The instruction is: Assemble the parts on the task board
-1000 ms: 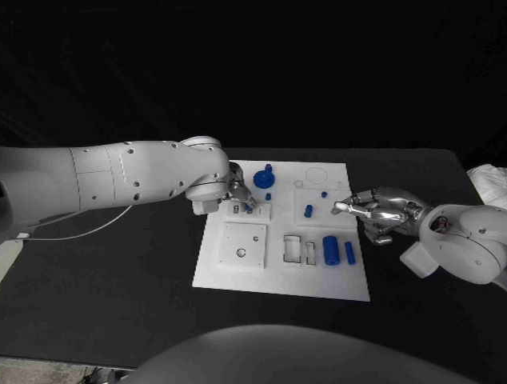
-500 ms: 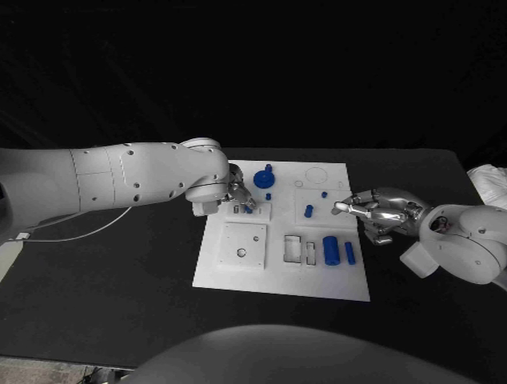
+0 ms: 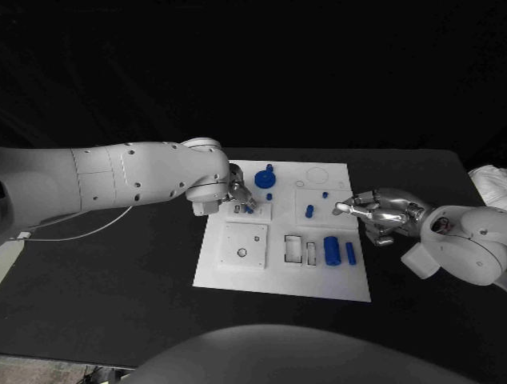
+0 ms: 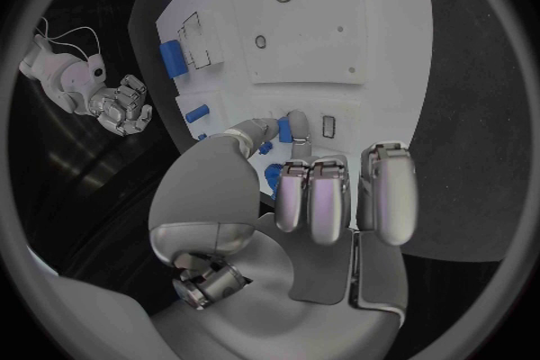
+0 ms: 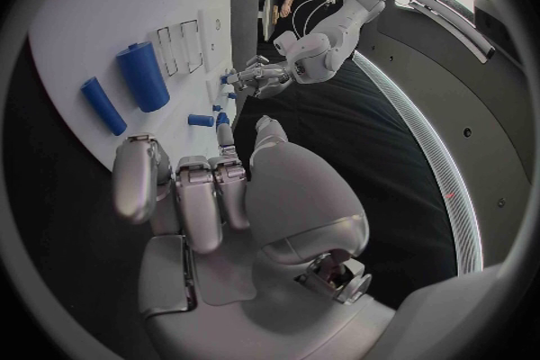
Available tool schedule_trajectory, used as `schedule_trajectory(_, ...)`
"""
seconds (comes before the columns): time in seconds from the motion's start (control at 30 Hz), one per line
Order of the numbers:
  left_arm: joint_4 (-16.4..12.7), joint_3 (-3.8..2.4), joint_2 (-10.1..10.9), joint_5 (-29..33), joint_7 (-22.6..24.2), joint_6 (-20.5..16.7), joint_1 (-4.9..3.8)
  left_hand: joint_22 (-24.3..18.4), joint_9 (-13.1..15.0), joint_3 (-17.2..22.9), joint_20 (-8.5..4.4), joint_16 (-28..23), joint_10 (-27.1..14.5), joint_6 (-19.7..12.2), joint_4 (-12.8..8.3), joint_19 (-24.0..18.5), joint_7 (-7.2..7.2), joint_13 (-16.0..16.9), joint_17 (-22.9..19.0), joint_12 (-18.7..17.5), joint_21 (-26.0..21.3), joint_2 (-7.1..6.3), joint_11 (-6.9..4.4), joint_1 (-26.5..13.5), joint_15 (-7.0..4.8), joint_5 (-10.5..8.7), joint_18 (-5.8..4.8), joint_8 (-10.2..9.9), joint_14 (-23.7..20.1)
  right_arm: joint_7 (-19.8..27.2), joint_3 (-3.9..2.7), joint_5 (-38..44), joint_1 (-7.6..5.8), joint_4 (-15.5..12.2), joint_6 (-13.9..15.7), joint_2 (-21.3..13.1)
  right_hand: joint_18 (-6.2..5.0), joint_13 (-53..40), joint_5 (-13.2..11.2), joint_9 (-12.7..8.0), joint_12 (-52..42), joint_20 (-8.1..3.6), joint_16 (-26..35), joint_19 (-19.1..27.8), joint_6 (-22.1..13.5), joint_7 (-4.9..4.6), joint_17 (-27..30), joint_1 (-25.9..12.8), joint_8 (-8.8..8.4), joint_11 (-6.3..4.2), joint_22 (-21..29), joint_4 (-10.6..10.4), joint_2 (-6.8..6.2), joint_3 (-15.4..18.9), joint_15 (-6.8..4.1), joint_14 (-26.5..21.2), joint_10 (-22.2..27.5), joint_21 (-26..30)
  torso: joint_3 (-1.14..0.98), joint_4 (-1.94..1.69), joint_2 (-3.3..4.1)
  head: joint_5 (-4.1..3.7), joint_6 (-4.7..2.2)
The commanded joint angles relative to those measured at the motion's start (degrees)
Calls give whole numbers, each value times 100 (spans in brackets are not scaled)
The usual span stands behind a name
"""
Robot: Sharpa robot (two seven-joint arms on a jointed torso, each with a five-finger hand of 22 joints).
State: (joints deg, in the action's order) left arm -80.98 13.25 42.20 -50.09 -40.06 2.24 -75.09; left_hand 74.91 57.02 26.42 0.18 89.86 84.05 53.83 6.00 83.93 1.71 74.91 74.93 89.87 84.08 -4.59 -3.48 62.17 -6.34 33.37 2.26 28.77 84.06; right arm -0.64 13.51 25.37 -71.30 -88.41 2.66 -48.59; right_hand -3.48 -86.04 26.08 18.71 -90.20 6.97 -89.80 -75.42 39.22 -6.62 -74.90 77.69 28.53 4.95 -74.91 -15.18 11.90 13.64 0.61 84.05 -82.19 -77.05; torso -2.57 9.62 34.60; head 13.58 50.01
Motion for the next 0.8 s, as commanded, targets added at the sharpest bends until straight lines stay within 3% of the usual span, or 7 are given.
schedule_trajectory(0.03,-16,-2,-7,35,-662,16,1,671,8,86,-31,14,595,87,-37,217,-127,1509,1507,13,-35,63,-17,24,-18,18,-16,35,594,27,1,41,7,-7,-55,0,-48,-396,22,-6,20,-14,-20,16,0,3,-1510,126,-10,-236,-984,10,89,-35,-33,595,-781,27,-3,4,2,-1,-1)
schedule_trajectory(0.8,-3,-1,-13,67,-688,139,7,638,30,120,-27,14,595,89,-47,199,-124,1509,1507,13,-65,41,-15,49,-16,2,-7,27,594,23,1,35,14,3,-60,5,-51,-396,25,-10,20,-16,-20,24,-10,6,-1510,144,-17,-239,-980,16,91,-48,-35,595,-781,37,-2,-1,0,-14,-1)
